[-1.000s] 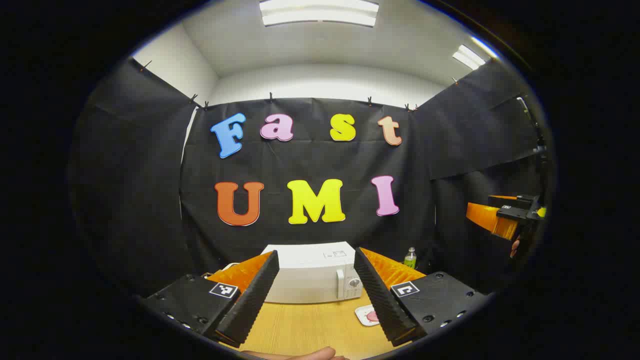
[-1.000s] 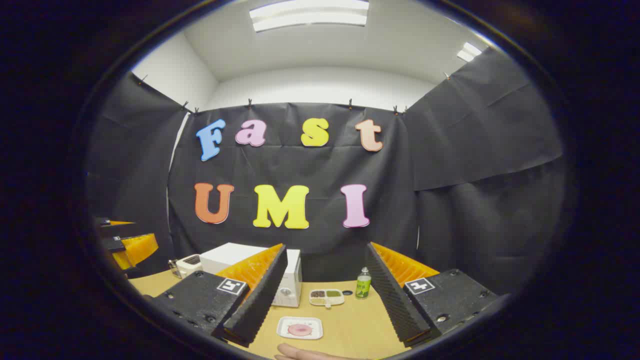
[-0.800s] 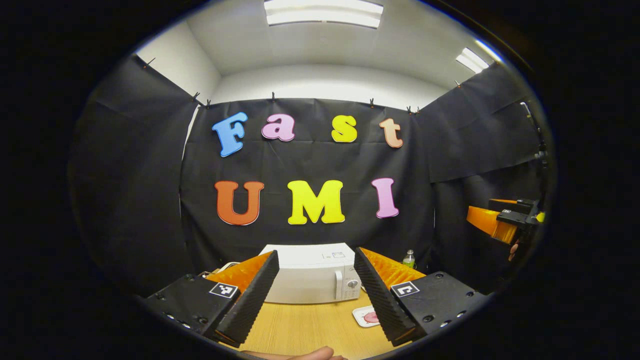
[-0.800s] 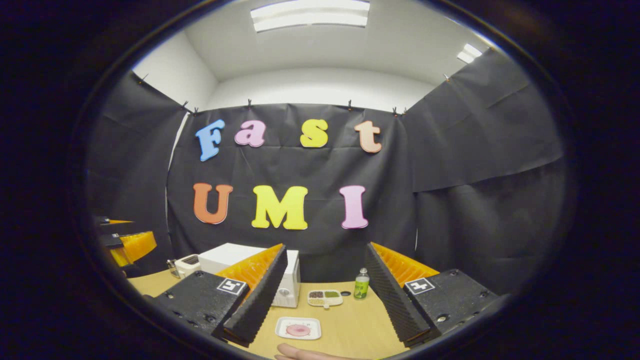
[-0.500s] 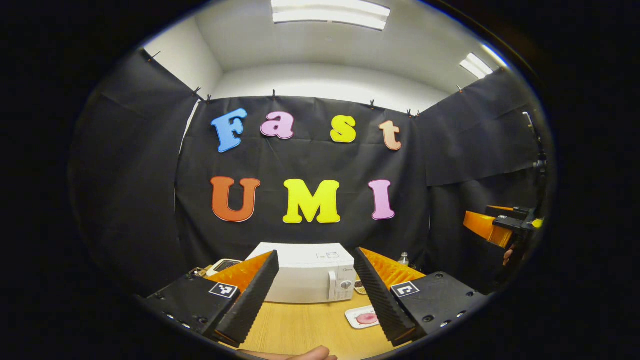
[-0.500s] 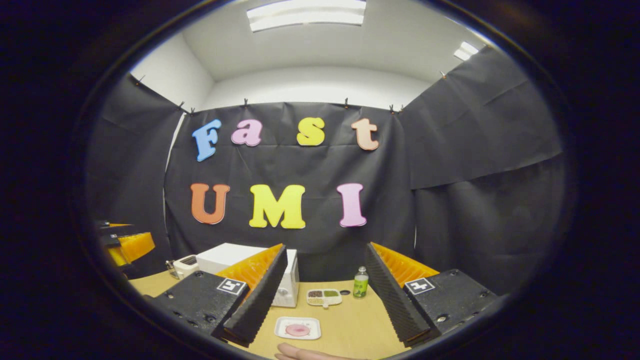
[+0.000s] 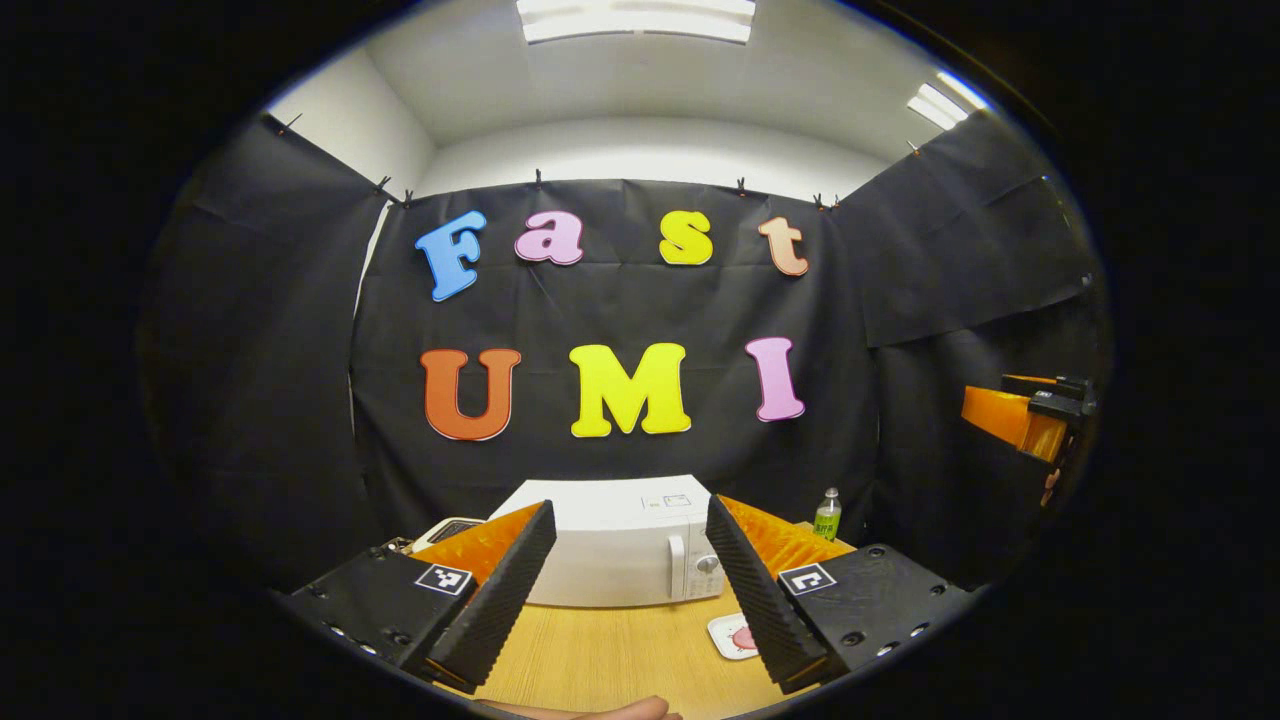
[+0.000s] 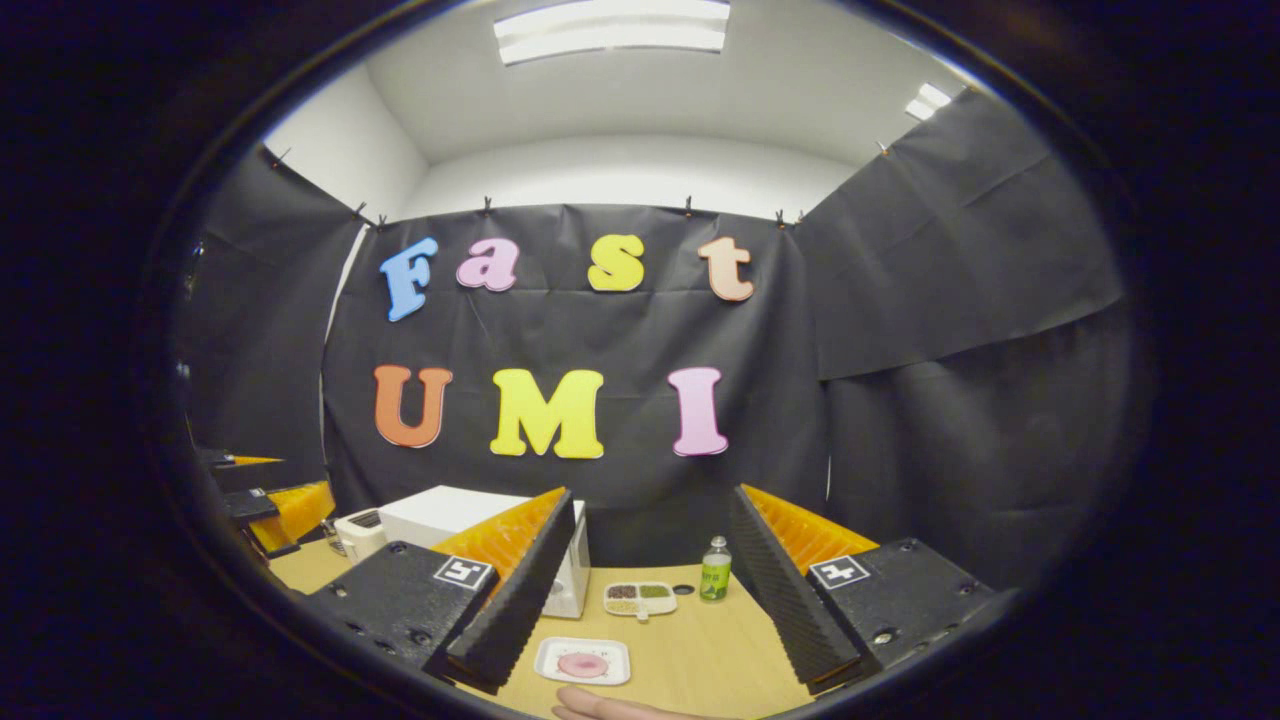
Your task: Open the microwave oven with the left hand, put the food in, and close the microwave oven.
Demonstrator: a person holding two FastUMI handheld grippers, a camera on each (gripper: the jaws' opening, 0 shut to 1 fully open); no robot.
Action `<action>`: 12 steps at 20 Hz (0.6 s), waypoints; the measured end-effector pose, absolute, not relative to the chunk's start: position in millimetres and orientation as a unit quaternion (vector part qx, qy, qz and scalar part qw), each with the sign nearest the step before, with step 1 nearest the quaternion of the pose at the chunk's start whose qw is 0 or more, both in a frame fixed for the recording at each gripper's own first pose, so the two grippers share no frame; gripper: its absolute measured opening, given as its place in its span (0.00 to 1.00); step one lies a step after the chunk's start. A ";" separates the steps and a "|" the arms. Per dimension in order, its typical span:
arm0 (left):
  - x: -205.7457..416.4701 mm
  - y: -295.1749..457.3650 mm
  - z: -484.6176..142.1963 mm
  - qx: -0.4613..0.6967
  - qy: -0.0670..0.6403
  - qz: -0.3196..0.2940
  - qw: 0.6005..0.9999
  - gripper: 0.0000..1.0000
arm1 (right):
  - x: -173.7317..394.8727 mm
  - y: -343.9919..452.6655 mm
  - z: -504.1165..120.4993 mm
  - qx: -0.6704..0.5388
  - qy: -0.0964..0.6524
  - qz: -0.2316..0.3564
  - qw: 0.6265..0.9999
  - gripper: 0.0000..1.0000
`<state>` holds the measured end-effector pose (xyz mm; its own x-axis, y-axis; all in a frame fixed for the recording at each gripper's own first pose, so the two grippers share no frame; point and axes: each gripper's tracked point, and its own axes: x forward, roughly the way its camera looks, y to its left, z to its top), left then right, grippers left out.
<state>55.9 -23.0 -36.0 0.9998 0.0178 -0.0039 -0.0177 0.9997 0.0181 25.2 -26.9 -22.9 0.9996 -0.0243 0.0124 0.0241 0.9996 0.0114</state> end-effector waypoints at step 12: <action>233.2 -70.1 -187.2 -0.016 0.089 0.021 0.996 0.93 | 80.1 -81.0 -71.6 0.003 0.014 -0.009 1.000 1.00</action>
